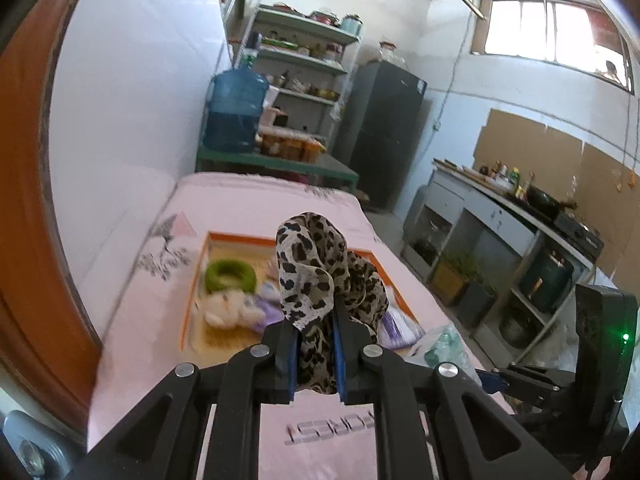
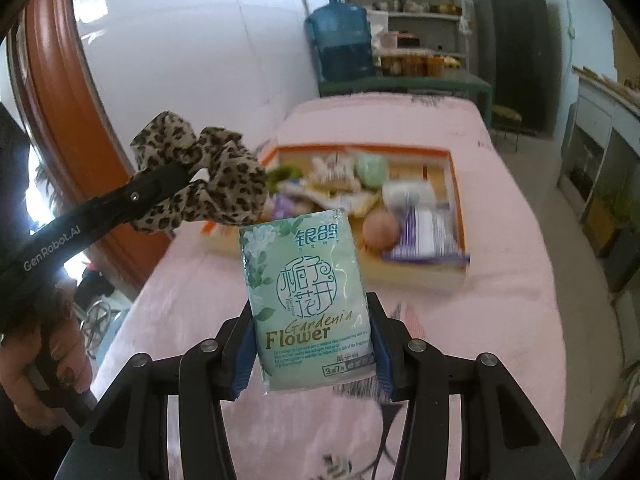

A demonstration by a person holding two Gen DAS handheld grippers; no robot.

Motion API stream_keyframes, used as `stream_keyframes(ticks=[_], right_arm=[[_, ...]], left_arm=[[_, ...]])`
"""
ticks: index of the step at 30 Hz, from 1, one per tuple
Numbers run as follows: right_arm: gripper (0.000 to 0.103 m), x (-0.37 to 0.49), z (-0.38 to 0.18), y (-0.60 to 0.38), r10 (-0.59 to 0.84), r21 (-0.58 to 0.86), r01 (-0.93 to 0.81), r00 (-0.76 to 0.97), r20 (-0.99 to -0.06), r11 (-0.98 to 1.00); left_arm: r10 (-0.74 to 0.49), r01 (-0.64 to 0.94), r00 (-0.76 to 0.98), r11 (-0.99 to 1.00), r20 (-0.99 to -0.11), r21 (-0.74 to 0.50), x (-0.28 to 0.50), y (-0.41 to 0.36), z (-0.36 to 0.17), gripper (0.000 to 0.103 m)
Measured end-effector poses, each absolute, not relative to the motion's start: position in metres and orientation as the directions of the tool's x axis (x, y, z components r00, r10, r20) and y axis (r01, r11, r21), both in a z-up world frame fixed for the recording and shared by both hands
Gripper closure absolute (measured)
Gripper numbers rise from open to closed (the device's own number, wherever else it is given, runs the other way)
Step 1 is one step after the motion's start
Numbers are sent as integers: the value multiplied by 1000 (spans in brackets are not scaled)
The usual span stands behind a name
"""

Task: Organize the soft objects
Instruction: 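Carry the leopard scrunchie and green wipes pack with both grippers over the box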

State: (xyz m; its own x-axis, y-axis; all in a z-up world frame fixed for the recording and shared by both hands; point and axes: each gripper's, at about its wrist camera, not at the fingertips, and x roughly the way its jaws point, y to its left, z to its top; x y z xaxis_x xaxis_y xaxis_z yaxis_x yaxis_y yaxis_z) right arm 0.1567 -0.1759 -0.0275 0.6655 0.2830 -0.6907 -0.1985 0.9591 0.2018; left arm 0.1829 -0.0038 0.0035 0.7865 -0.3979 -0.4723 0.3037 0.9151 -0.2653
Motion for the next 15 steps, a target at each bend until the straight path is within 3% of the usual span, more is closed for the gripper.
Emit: stream_keyframes(ticks=[15], right_arm=[[53,237,-23,-161,255,212,-149,702,-665,966]], left_arm=[[-344,232,818,931,-461,-283,254,7,6,89]])
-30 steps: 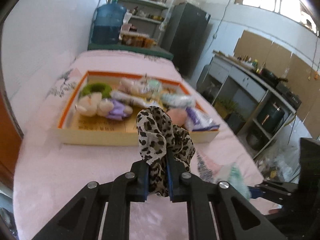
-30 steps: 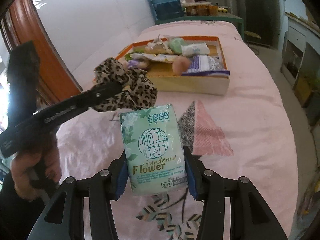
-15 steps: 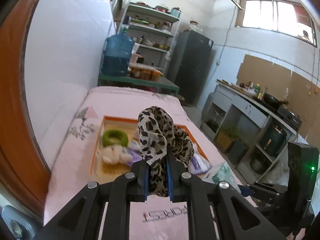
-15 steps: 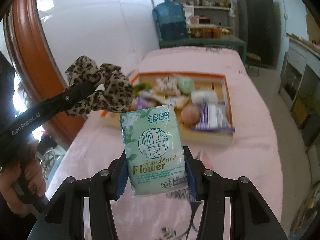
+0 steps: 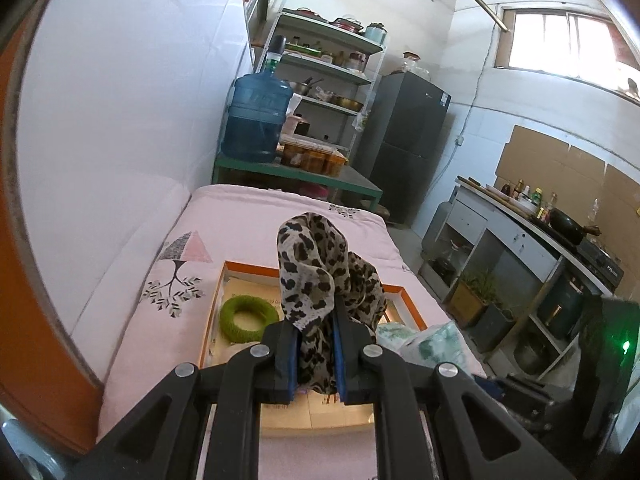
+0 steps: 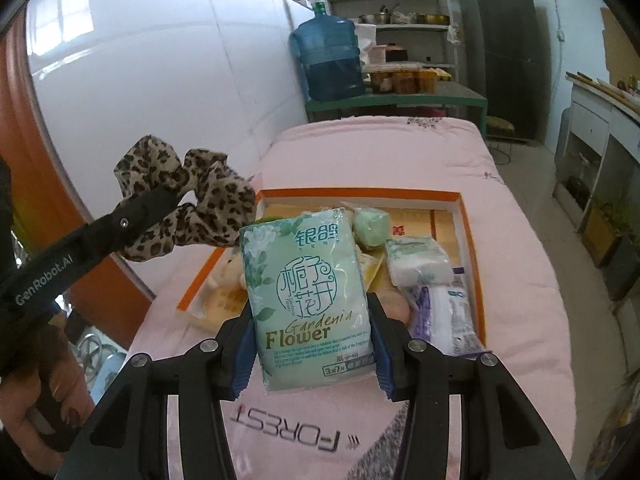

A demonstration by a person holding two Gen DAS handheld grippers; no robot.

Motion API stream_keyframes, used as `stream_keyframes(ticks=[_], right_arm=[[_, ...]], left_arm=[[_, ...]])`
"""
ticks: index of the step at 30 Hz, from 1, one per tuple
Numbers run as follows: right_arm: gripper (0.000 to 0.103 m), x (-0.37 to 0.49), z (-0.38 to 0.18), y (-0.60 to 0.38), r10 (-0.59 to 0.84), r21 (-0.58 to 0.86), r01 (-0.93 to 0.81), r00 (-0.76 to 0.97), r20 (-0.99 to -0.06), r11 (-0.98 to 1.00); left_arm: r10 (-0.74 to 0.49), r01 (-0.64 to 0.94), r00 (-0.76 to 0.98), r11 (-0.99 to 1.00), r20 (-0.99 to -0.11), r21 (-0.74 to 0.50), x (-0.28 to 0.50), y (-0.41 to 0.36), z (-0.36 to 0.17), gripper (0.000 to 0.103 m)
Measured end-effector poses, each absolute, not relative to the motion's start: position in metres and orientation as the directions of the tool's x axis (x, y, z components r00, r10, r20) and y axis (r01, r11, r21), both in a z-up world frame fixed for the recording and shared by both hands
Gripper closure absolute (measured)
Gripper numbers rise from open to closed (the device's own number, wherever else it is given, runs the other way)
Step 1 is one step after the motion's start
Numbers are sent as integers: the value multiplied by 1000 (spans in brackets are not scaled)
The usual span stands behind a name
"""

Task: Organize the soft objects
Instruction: 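Carry the leopard scrunchie and green wipes pack with both grippers over the box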

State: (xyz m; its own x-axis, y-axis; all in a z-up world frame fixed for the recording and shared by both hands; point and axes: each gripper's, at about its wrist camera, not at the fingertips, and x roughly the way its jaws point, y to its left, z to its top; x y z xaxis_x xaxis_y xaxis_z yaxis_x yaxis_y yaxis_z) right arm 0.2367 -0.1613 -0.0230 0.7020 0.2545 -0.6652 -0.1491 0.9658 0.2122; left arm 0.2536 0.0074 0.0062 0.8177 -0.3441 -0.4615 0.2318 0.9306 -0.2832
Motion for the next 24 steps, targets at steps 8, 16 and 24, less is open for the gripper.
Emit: stream_keyframes(ticks=[8,16,24], right_arm=[[53,262,-46,-157,251,212,-142,678,-691,967],[53,275,-59,-154,245,201,-143,661,-709,969],[52,285,-75,-148,236,187,-145,637,-734,972]], left_arm=[[-321,216,816,941,-481,-262,279,2,-8,89],[-311,195,801,943,-511,-268,299,2,-22,89],[-299,169,767,948,-568,-271,324,1,-48,89]])
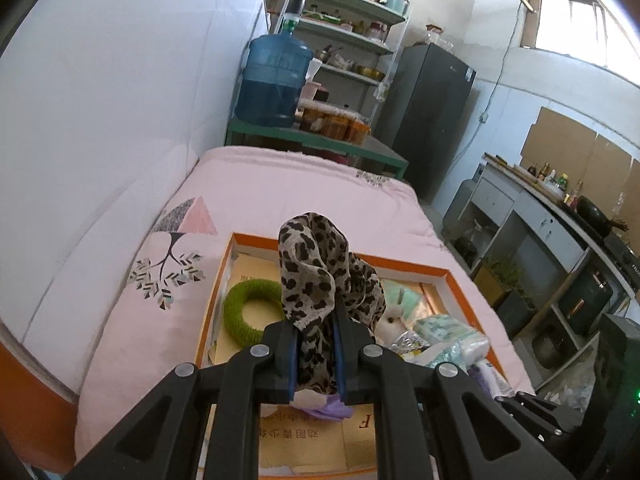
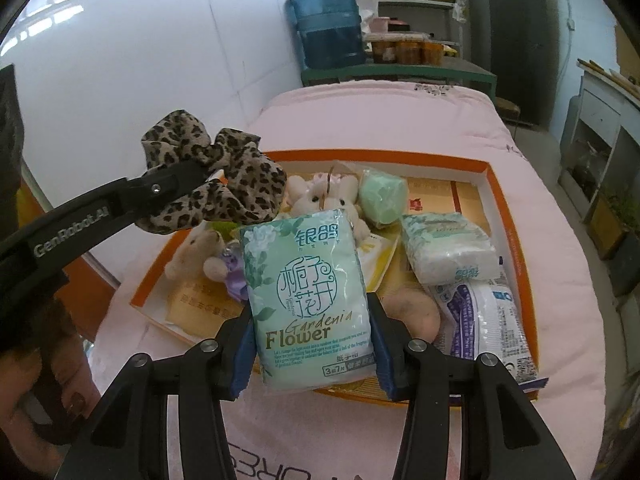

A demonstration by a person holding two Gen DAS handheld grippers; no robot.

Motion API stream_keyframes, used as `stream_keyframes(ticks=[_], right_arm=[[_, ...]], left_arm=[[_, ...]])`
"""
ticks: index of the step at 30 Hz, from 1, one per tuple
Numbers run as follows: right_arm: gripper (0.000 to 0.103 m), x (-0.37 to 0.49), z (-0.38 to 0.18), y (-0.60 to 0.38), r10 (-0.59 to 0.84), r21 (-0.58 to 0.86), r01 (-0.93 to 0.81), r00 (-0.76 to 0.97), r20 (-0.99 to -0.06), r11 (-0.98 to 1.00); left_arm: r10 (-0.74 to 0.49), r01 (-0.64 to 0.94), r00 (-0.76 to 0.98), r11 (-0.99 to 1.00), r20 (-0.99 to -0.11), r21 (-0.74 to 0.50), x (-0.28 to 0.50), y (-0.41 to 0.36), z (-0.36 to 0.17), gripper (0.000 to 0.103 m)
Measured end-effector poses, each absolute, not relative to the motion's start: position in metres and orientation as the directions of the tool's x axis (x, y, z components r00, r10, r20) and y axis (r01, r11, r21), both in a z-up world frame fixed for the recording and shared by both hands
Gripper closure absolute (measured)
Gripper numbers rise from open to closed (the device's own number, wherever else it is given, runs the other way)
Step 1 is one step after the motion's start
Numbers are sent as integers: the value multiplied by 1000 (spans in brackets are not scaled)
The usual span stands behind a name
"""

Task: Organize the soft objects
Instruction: 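Carry the leopard scrunchie and green wipes pack with both grippers over the box, then lower the scrunchie into the box with left gripper while right gripper releases the wipes pack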

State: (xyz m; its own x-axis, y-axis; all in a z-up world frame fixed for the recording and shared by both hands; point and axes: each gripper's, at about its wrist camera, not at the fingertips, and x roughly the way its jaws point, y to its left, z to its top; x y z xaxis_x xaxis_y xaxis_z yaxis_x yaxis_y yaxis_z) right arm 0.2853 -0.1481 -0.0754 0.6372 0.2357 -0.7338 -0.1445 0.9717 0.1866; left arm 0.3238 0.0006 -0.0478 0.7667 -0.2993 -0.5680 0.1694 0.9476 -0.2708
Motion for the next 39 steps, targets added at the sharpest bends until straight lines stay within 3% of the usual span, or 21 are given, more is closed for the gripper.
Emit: stream_keyframes(ticks=[12,14,17,19,20,23,39], right_arm=[[52,292,-86,-151,227,178,-141,637,-736,974],[51,292,-86,-151,225,175,-141,640,-734,974],[48,292,-86,-150,226,172,-146,646,-729,974],[40,291,-85,-150,233,176,-153,655,-719,972],[35,290,-84,-150,241,183,-157,660,-712,971],[31,288,-82,-151,246,191,-156,672,-698,969],[30,265,-63,-154,213,167,-135,710,-671,977]], left_arm=[[-290,146,709,952,-643,-269,344,-6,-80,89],[-298,147,698,950,-652,-277,348,-4,-84,85],[-299,142,689,949,-660,-281,349,-3,-89,69],[-295,141,694,950,-657,-278,349,-1,-90,47],[-297,143,694,950,-656,-279,348,-2,-89,44],[-305,153,690,948,-656,-280,346,-2,-90,42],[-331,180,724,938,-605,-297,318,3,-64,39]])
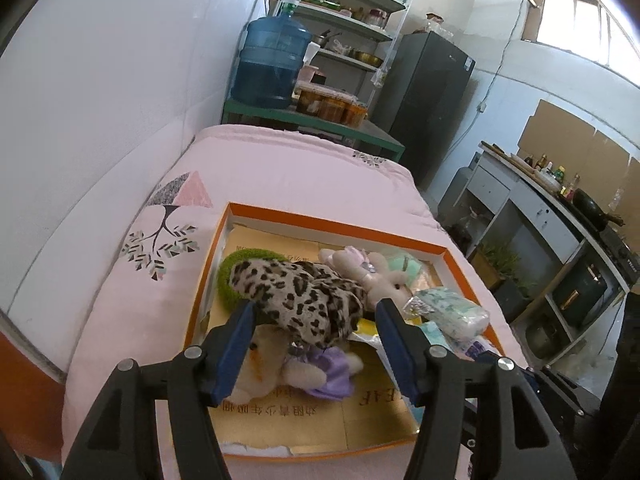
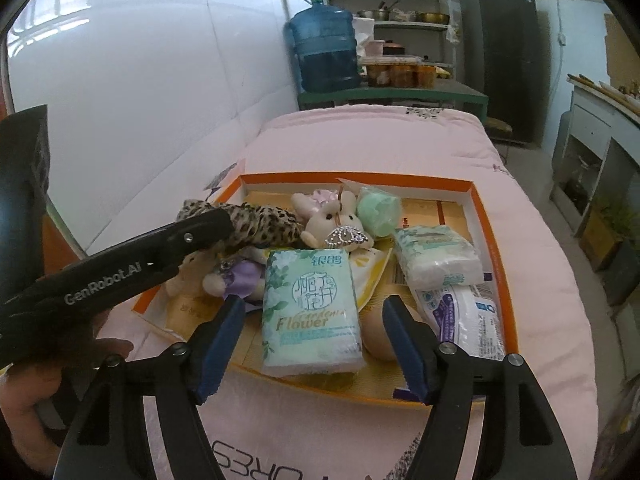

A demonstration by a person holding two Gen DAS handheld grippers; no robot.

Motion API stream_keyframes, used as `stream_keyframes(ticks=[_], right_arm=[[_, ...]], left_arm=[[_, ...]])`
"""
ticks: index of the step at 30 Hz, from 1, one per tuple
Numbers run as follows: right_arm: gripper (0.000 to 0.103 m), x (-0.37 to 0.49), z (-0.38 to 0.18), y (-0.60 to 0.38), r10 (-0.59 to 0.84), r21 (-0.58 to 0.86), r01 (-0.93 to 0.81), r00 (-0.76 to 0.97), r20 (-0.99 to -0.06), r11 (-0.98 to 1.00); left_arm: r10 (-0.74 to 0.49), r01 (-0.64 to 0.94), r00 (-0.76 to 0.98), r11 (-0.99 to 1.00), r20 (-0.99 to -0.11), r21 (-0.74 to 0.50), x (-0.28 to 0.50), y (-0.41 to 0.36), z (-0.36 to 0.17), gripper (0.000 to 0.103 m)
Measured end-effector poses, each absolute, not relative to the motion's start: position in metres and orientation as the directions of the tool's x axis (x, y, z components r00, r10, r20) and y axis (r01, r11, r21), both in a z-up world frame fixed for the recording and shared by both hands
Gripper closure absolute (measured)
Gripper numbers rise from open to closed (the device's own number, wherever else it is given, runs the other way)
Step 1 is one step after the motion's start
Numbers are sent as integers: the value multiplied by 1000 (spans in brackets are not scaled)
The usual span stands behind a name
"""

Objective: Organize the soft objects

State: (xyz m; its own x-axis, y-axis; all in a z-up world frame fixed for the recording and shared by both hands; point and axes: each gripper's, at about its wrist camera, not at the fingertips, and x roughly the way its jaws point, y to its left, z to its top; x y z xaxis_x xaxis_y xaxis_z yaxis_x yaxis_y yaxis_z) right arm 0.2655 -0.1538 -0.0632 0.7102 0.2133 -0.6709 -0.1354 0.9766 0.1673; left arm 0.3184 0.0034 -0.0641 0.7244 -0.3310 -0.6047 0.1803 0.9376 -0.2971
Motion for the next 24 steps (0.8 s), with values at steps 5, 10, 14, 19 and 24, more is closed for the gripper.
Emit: stream_keyframes(ticks=[5,10,14,19,24], right_arm=[[30,257,-59,-155,210,167,-131,710,-672,977],[30,247,-53,-157,206,167,-125,716,-667,978],[30,238,-49,-158,201,168,-118,720,-664,979],[30,223,-45,-163,183,167,-96,729,-660,981],[30,205,-42,-166,147,135,-77,739,-657,988]], left_arm=[[-335,190,719,938,-609,-291,311,2,-60,35],[-340,193,725,935,-599,-296,299,3,-55,34],[-337,202,733,937,-590,-284,285,3,-49,34],[-329,211,754,941,-569,-265,266,4,-37,34],[-304,214,783,951,-543,-223,240,3,-23,34]])
